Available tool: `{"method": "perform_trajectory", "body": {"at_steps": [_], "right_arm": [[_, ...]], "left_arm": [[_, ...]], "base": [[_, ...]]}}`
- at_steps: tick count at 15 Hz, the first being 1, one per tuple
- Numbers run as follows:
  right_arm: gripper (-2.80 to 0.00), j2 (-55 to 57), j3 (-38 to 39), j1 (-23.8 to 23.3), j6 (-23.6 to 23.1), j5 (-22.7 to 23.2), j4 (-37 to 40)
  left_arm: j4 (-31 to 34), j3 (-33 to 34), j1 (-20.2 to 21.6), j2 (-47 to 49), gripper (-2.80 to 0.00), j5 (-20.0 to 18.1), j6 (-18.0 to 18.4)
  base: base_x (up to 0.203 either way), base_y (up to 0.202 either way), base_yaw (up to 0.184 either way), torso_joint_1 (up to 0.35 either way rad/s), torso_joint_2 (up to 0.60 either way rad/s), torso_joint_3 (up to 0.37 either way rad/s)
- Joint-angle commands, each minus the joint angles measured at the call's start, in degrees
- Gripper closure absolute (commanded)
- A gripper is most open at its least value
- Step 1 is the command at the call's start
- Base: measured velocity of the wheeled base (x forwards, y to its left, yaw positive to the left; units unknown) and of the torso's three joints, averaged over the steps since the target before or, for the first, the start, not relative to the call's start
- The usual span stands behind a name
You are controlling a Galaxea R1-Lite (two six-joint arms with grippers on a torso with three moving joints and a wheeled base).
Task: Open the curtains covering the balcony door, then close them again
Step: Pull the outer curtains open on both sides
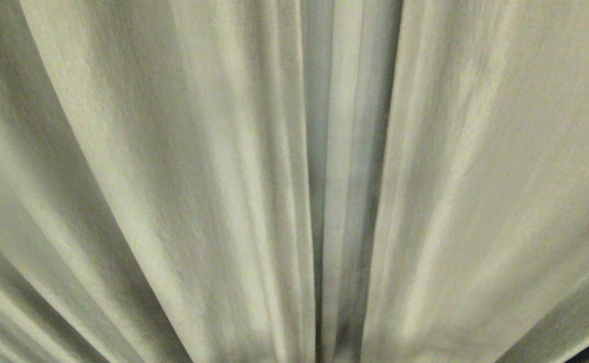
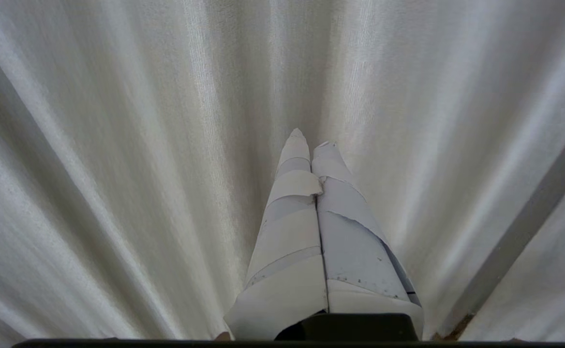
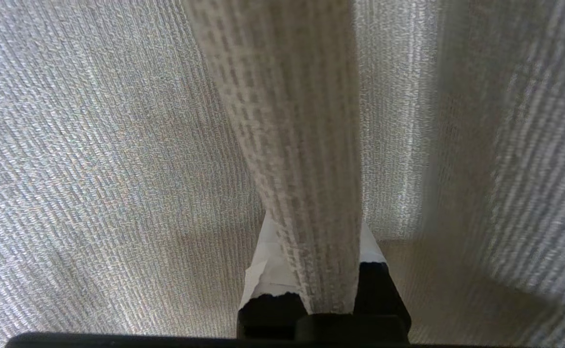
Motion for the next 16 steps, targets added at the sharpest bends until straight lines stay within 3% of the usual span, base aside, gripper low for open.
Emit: {"method": "perform_trajectory", "body": {"at_steps": [1, 9, 14, 16], "right_arm": [[0.00, 1.2, -0.5, -0.8, 0.1, 0.2, -0.3], [0.00, -1.2, 2.7, -0.7, 0.0, 0.4, -0.6], [0.00, -7.9, 8.8, 3.3, 0.1, 0.6, -0.1], [0.00, -11.7, 13.2, 5.0, 0.0, 3.3, -0.4]], "left_arm": [[0.0, 0.0, 0.0, 0.0, 0.00, -0.1, 0.0], [0.0, 0.0, 0.0, 0.0, 0.00, -0.1, 0.0], [0.0, 0.0, 0.0, 0.0, 0.00, 0.0, 0.0], [0.0, 0.0, 0.0, 0.0, 0.00, -0.1, 0.0]], "base": [[0.000, 0.000, 0.000, 0.000, 0.00, 0.000], [0.000, 0.000, 0.000, 0.000, 0.00, 0.000], [0.000, 0.000, 0.000, 0.000, 0.00, 0.000], [0.000, 0.000, 0.000, 0.000, 0.00, 0.000]]}}
